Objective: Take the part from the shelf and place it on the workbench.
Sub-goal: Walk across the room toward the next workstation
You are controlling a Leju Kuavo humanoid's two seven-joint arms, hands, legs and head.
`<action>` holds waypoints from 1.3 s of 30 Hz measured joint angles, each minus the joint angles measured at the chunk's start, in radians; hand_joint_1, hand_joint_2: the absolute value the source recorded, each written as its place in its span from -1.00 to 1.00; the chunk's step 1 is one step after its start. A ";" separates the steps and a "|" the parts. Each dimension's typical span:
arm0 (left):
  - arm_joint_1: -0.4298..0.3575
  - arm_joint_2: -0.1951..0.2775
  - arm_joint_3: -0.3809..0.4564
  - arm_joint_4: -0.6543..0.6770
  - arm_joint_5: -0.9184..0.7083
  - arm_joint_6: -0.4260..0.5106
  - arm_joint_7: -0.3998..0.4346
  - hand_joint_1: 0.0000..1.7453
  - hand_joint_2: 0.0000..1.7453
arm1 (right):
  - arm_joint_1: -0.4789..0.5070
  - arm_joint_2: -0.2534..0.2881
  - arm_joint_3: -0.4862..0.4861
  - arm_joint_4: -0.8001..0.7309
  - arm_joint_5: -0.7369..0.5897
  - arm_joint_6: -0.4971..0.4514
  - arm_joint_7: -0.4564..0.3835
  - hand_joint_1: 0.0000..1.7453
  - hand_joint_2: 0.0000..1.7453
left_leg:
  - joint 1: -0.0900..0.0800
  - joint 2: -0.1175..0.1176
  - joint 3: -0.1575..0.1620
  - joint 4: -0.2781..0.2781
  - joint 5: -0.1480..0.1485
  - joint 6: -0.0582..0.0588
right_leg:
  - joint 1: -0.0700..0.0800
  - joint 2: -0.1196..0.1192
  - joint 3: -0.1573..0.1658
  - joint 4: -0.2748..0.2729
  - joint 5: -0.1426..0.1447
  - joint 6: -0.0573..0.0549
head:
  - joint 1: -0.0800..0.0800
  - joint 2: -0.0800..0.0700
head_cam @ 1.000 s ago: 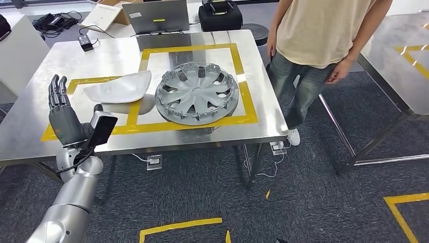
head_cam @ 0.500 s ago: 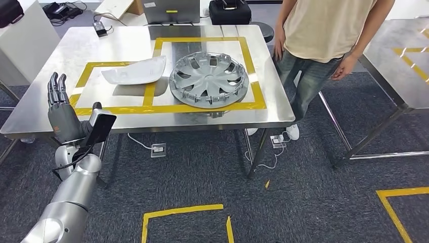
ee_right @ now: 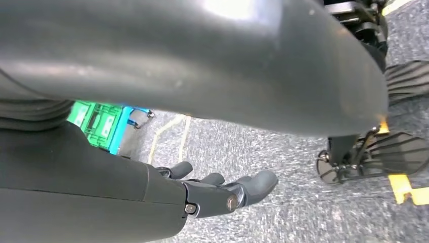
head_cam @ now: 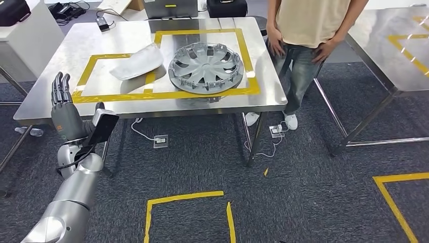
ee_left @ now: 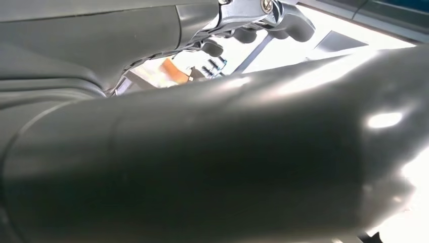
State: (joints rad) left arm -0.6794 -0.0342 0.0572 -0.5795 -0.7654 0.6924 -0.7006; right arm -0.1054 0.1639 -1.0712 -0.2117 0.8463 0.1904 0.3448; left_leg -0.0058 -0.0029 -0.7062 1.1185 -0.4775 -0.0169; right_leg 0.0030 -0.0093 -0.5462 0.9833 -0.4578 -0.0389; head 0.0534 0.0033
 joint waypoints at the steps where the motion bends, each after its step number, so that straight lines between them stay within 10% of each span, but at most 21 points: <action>1: 0.001 0.001 0.000 0.001 0.001 0.000 0.000 -1.00 -1.00 | 0.000 0.000 0.000 0.000 -0.001 -0.001 0.000 -1.00 -1.00 | 0.005 0.000 -0.013 0.066 -0.047 -0.008 | -0.003 0.000 -0.015 0.001 0.012 0.000 | 0.000 0.000; 4: 0.004 0.003 0.000 0.005 0.003 0.000 0.000 -1.00 -1.00 | 0.001 0.001 0.000 0.000 -0.006 -0.001 0.000 -1.00 -1.00 | 0.020 0.000 -0.004 0.177 -0.064 -0.030 | -0.015 -0.001 -0.063 0.008 0.044 0.013 | 0.000 0.000; 7: 0.002 0.004 0.000 0.007 0.006 0.000 0.000 -1.00 -1.00 | 0.000 0.000 -0.001 0.000 -0.009 -0.001 0.000 -1.00 -1.00 | 0.034 -0.001 0.128 0.025 -0.022 -0.054 | -0.029 -0.001 -0.111 0.031 0.068 0.037 | 0.000 0.000; 9: 0.001 0.003 -0.002 0.006 0.007 0.000 0.000 -1.00 -1.00 | 0.000 0.000 -0.001 0.000 -0.010 -0.001 0.001 -1.00 -1.00 | 0.033 -0.005 0.183 -0.064 -0.049 -0.043 | -0.027 0.000 -0.128 0.042 0.084 0.052 | 0.004 0.000; 12: 0.001 0.002 -0.003 0.007 0.009 0.000 0.000 -1.00 -1.00 | 0.003 0.000 -0.003 0.000 -0.012 -0.001 -0.001 -1.00 -1.00 | 0.029 -0.002 0.165 -0.071 -0.041 -0.002 | -0.027 0.002 -0.140 0.038 0.105 0.069 | 0.010 0.000; 15: 0.000 0.001 -0.003 0.010 0.015 0.000 0.000 -1.00 -1.00 | 0.005 0.000 -0.005 0.000 -0.012 -0.003 -0.006 -1.00 -1.00 | 0.026 0.000 0.129 -0.071 -0.007 0.029 | -0.027 0.002 -0.178 0.136 -0.003 0.077 | 0.014 0.000; 17: 0.000 0.001 -0.003 0.011 0.020 -0.002 0.000 -1.00 -1.00 | 0.003 0.000 -0.007 0.000 -0.012 -0.004 -0.007 -1.00 -1.00 | 0.020 0.000 0.100 -0.070 0.016 0.037 | -0.022 0.002 -0.207 0.270 -0.092 0.075 | 0.016 0.000; 19: 0.001 0.001 -0.003 0.014 0.029 -0.008 0.000 -1.00 -1.00 | 0.002 0.000 -0.010 0.000 -0.015 -0.004 -0.007 -1.00 -1.00 | 0.010 0.000 0.072 -0.069 0.038 0.042 | -0.013 0.003 -0.194 0.332 -0.099 0.063 | 0.017 0.000; 22: 0.000 0.002 -0.004 0.017 0.036 -0.019 0.000 -1.00 -1.00 | -0.001 -0.003 -0.017 0.000 -0.021 -0.007 -0.007 -1.00 -1.00 | -0.004 0.001 0.038 -0.069 0.070 0.045 | 0.010 0.005 -0.057 0.185 -0.054 0.017 | 0.017 0.000; 24: -0.001 0.003 -0.004 0.019 0.038 -0.025 0.000 -1.00 -1.00 | -0.003 -0.007 -0.020 0.000 -0.027 -0.008 -0.006 -1.00 -1.00 | -0.003 0.002 0.030 -0.074 0.088 0.039 | 0.022 0.004 0.018 0.073 -0.067 -0.004 | 0.017 0.000; 28: -0.001 0.007 -0.004 0.025 0.051 -0.030 0.000 -1.00 -1.00 | -0.004 -0.009 -0.029 0.001 -0.031 -0.011 -0.007 -1.00 -1.00 | 0.004 0.003 0.024 -0.088 0.107 0.015 | 0.023 0.000 0.021 0.013 -0.031 -0.012 | 0.023 0.000; 32: 0.000 0.013 -0.004 0.028 0.057 -0.031 0.000 -1.00 -1.00 | -0.004 -0.010 -0.032 0.001 -0.027 -0.025 -0.007 -1.00 -1.00 | 0.011 0.000 -0.016 0.087 -0.065 -0.010 | 0.008 -0.004 -0.028 -0.004 0.028 -0.008 | 0.019 0.000; 34: 0.003 0.014 -0.004 0.031 0.058 -0.032 0.000 -1.00 -1.00 | -0.003 -0.009 -0.032 0.002 -0.023 -0.031 -0.007 -1.00 -1.00 | 0.019 0.001 -0.011 0.171 -0.073 -0.023 | 0.001 -0.004 -0.063 0.000 0.053 0.000 | 0.019 0.000; 36: 0.005 0.014 -0.004 0.033 0.059 -0.033 0.001 -1.00 -1.00 | -0.002 -0.009 -0.032 0.002 -0.021 -0.035 -0.007 -1.00 -1.00 | 0.028 0.001 0.048 0.140 -0.020 -0.036 | -0.008 -0.006 -0.101 0.010 0.076 0.012 | 0.019 0.000; 39: 0.002 0.012 -0.005 0.035 0.060 -0.047 0.007 -1.00 -1.00 | -0.003 -0.010 -0.032 0.002 -0.020 -0.037 -0.008 -1.00 -1.00 | 0.033 -0.002 0.179 -0.038 -0.050 -0.037 | -0.012 -0.005 -0.143 0.033 0.100 0.036 | 0.018 0.000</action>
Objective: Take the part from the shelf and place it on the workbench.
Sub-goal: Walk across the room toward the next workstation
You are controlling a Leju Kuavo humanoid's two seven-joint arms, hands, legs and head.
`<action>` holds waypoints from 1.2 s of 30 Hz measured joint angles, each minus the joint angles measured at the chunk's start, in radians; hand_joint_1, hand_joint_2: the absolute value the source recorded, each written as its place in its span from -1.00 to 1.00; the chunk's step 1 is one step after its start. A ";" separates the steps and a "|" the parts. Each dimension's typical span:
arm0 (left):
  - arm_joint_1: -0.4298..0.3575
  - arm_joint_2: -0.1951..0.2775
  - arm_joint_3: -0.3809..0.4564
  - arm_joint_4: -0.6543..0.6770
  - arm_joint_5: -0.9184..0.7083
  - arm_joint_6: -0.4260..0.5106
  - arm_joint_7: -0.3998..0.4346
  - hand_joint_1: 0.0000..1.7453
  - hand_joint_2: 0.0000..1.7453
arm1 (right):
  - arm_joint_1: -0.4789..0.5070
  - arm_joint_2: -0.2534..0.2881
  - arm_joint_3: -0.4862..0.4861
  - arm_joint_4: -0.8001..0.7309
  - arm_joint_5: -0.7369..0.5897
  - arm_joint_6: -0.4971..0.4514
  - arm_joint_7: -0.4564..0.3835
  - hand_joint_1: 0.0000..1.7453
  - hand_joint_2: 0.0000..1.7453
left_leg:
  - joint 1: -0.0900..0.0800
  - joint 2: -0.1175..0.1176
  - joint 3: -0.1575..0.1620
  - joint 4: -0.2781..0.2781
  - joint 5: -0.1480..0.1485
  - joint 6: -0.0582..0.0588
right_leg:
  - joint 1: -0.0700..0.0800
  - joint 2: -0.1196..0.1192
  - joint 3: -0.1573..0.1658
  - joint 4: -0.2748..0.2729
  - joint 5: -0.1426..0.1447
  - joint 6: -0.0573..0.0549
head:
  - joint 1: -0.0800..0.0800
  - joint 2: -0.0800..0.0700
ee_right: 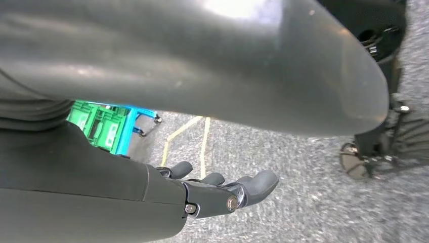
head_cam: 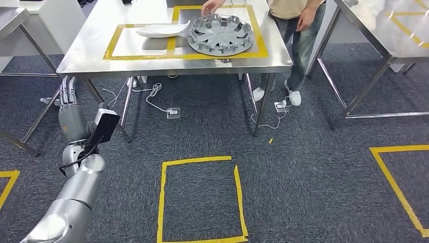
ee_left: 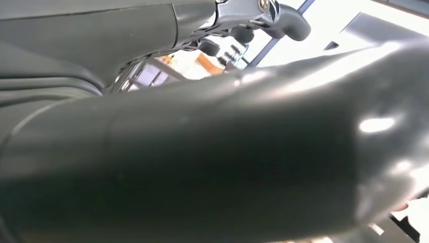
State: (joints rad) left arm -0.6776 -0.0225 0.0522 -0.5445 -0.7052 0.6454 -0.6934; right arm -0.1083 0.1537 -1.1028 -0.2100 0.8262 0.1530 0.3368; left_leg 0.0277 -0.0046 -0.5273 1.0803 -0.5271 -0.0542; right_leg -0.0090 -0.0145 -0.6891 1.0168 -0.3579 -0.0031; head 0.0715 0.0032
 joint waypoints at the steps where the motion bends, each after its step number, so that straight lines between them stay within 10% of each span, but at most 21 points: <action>1: -0.001 -0.001 0.000 0.002 0.002 -0.013 0.006 -1.00 -1.00 | 0.000 0.000 0.000 0.000 0.000 0.000 -0.002 -1.00 -1.00 | -0.003 0.000 0.016 -0.033 -0.021 0.011 | 0.001 0.000 -0.005 0.002 0.007 0.007 | -0.001 0.000; 3: -0.003 -0.002 -0.001 0.011 0.014 -0.060 0.028 -1.00 -1.00 | 0.002 0.000 -0.001 0.000 0.000 -0.001 -0.006 -1.00 -1.00 | -0.007 0.003 0.011 -0.042 -0.020 0.040 | -0.001 0.001 -0.008 -0.001 0.020 0.020 | -0.002 0.000; 5: -0.004 -0.003 0.000 0.023 0.033 -0.125 0.067 -1.00 0.00 | 0.007 0.000 -0.003 0.000 0.000 -0.003 -0.007 -1.00 -1.00 | -0.007 0.006 0.002 -0.041 -0.004 0.059 | -0.006 0.003 -0.022 0.029 -0.007 0.031 | -0.003 0.000; 7: -0.005 -0.005 0.001 0.032 0.046 -0.169 0.102 -1.00 1.00 | 0.009 0.000 -0.006 0.000 -0.001 -0.003 -0.007 -1.00 0.00 | -0.008 0.007 -0.014 -0.041 0.015 0.069 | -0.007 0.006 -0.063 0.140 -0.091 0.039 | -0.001 0.000; 9: -0.004 -0.005 0.001 0.040 0.049 -0.190 0.125 -1.00 1.00 | 0.009 0.000 -0.009 0.000 -0.004 -0.003 -0.005 -1.00 1.00 | -0.010 0.006 -0.035 -0.039 0.032 0.070 | -0.007 0.007 -0.099 0.265 -0.161 0.041 | -0.001 0.000; 11: 0.000 -0.004 0.002 0.046 0.054 -0.207 0.143 -1.00 1.00 | 0.015 -0.001 -0.007 0.000 -0.012 -0.003 -0.006 -1.00 1.00 | -0.012 0.006 -0.051 -0.038 0.044 0.068 | -0.005 0.007 -0.067 0.267 -0.164 0.036 | -0.001 0.000; 14: 0.022 -0.003 0.002 0.047 0.081 -0.229 0.168 -1.00 1.00 | 0.037 -0.007 0.027 0.000 -0.044 -0.006 -0.006 -1.00 1.00 | -0.013 0.007 -0.058 -0.038 0.053 0.059 | 0.004 0.007 0.075 0.070 -0.116 0.016 | -0.001 0.000; 15: 0.033 -0.003 0.003 0.047 0.093 -0.238 0.179 -1.00 0.50 | 0.044 -0.011 0.045 0.001 -0.059 -0.008 -0.005 -1.00 1.00 | -0.013 0.007 -0.059 -0.039 0.056 0.054 | 0.009 0.007 0.102 0.027 -0.111 0.010 | -0.001 0.000; 18: 0.077 -0.001 0.003 0.048 0.132 -0.265 0.212 -1.00 -1.00 | 0.064 -0.019 0.100 0.000 -0.108 -0.016 -0.002 -1.00 -0.50 | -0.014 0.010 -0.061 -0.044 0.061 0.050 | 0.014 0.006 0.109 0.003 -0.104 0.006 | 0.001 0.000; 19: 0.094 -0.001 0.003 0.049 0.145 -0.274 0.223 -1.00 -1.00 | 0.069 -0.022 0.120 0.000 -0.124 -0.020 -0.002 -1.00 -1.00 | -0.015 0.011 -0.061 -0.046 0.062 0.051 | 0.013 0.006 0.108 0.001 -0.102 0.007 | 0.000 0.000; 36: 0.405 0.005 0.003 0.080 0.375 -0.424 0.414 -1.00 -1.00 | 0.140 -0.071 0.508 -0.059 -0.411 -0.074 -0.002 -1.00 -1.00 | -0.014 0.010 -0.060 -0.068 0.082 0.030 | 0.014 0.004 0.099 0.001 -0.093 -0.007 | -0.002 0.000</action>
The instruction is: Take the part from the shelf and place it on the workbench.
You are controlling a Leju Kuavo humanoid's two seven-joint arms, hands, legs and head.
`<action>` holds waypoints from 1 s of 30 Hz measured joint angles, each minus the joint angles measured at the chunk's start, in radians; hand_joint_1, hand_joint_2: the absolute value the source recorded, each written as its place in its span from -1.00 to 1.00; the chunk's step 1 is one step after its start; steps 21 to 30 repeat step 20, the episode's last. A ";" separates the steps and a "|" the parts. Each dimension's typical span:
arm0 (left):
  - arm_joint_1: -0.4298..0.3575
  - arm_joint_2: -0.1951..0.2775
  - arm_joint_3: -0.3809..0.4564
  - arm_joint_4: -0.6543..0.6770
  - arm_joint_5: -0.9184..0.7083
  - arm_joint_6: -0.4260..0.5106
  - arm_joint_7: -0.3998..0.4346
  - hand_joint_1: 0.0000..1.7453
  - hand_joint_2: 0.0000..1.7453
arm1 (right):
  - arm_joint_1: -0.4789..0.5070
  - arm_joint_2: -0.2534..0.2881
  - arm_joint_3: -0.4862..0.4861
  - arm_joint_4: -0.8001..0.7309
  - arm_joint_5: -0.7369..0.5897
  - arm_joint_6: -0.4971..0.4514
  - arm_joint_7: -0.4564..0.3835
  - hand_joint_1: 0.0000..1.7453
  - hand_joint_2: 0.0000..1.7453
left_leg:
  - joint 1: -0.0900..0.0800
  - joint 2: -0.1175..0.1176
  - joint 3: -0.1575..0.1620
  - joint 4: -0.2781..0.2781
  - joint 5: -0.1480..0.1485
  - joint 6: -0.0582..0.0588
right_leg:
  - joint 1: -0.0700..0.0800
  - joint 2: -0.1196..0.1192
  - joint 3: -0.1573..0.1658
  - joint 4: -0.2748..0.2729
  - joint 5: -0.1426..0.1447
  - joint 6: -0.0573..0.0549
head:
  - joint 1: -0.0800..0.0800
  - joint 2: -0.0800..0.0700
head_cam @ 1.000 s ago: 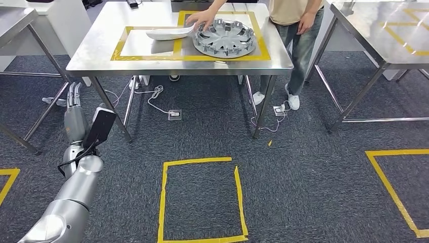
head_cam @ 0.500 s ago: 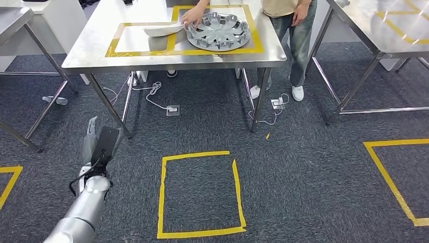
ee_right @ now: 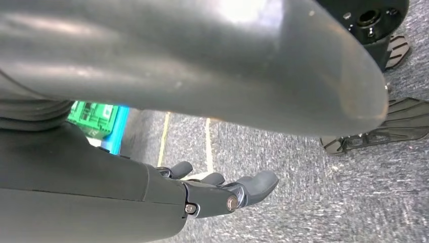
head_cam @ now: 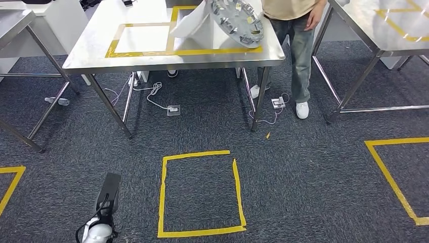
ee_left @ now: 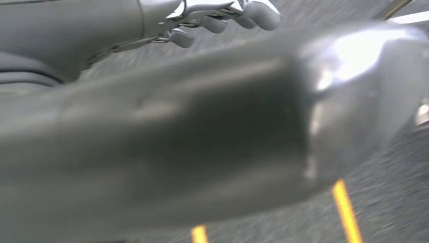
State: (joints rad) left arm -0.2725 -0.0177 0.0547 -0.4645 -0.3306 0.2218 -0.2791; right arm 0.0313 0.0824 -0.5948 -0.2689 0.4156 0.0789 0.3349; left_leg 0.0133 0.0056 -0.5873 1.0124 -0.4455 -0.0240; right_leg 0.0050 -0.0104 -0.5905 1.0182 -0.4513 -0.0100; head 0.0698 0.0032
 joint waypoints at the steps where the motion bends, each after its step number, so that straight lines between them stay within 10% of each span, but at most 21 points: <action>1: 0.019 0.000 0.000 0.002 0.013 -0.009 0.011 -1.00 -1.00 | 0.004 -0.003 0.023 -0.005 -0.017 -0.003 0.000 -1.00 -1.00 | 0.000 0.000 0.000 0.000 0.000 0.000 | 0.000 0.000 0.000 0.000 0.000 0.000 | 0.000 0.000; 19: 0.337 0.009 -0.017 0.038 0.252 -0.166 0.211 -1.00 -1.00 | 0.081 -0.050 0.435 -0.092 -0.314 -0.059 0.000 -1.00 -1.00 | -0.001 0.000 -0.003 0.001 -0.002 0.001 | -0.001 0.000 0.000 0.000 -0.002 0.000 | 0.000 0.000; 30: 0.345 0.009 -0.018 0.039 0.259 -0.170 0.217 -1.00 -1.00 | 0.083 -0.052 0.445 -0.094 -0.322 -0.061 0.000 -1.00 -1.00 | -0.001 0.000 -0.003 0.001 -0.002 0.001 | -0.001 0.000 -0.001 0.000 -0.002 -0.001 | 0.000 0.000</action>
